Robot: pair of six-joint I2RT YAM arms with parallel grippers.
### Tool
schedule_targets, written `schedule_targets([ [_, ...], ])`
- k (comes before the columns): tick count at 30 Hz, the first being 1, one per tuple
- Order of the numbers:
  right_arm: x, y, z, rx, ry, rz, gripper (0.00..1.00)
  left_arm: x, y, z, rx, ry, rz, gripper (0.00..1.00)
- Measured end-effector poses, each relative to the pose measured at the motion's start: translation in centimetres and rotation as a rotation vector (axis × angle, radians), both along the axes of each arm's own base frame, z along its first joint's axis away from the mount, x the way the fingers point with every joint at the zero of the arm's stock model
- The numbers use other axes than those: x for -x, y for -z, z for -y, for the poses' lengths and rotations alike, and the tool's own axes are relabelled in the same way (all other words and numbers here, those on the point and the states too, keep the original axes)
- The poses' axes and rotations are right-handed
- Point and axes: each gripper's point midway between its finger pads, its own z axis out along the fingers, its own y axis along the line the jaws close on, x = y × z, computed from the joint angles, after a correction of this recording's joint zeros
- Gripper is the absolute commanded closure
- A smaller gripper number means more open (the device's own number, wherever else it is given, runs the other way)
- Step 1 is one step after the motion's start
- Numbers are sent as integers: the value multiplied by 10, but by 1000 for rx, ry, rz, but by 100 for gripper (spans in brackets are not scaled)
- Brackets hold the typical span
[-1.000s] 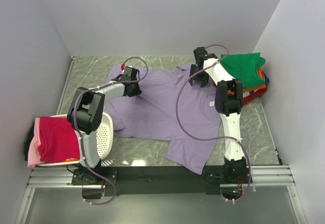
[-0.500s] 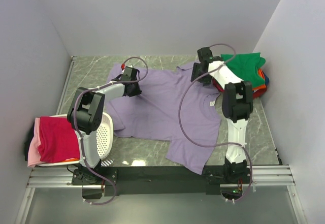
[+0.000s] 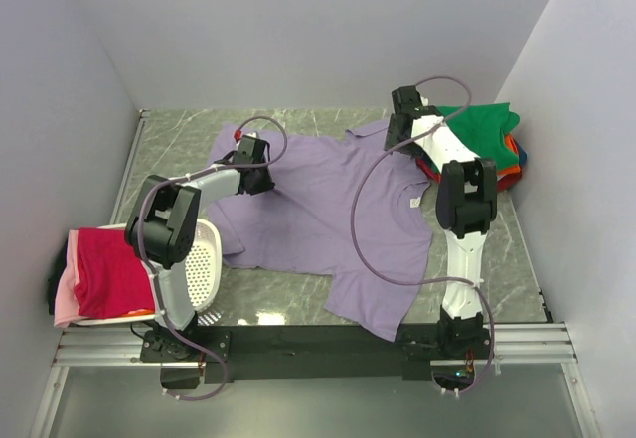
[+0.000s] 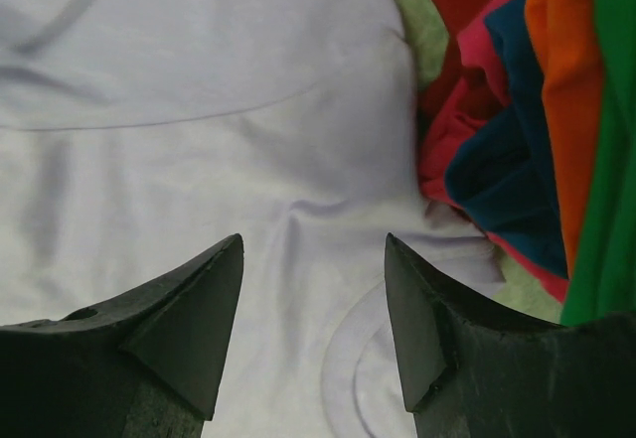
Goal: Fold and stack the t-shirts
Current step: Flatten the tshirt out
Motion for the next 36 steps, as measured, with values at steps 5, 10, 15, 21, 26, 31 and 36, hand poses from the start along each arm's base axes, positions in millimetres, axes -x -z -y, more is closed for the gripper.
schedule_targets([
  [5,3,25,13,35,25,-63,35,1,-6,0,5,0,13,70],
  [10,-1,24,21,67,37,-56,35,2,-6,0,5,1,11,70],
  [15,-12,21,24,94,36,-37,35,3,-5,0,4,1,10,70],
  [21,-18,40,25,95,17,-69,50,5,-3,-2,-2,1,-1,70],
  [26,-15,57,21,48,-10,-120,67,8,-5,-3,-6,0,-9,70],
  [31,-18,62,16,17,-42,-136,91,8,-5,-3,-7,0,-10,70],
  [36,-27,55,10,-25,-57,-116,100,6,-9,-2,-7,2,-4,70],
])
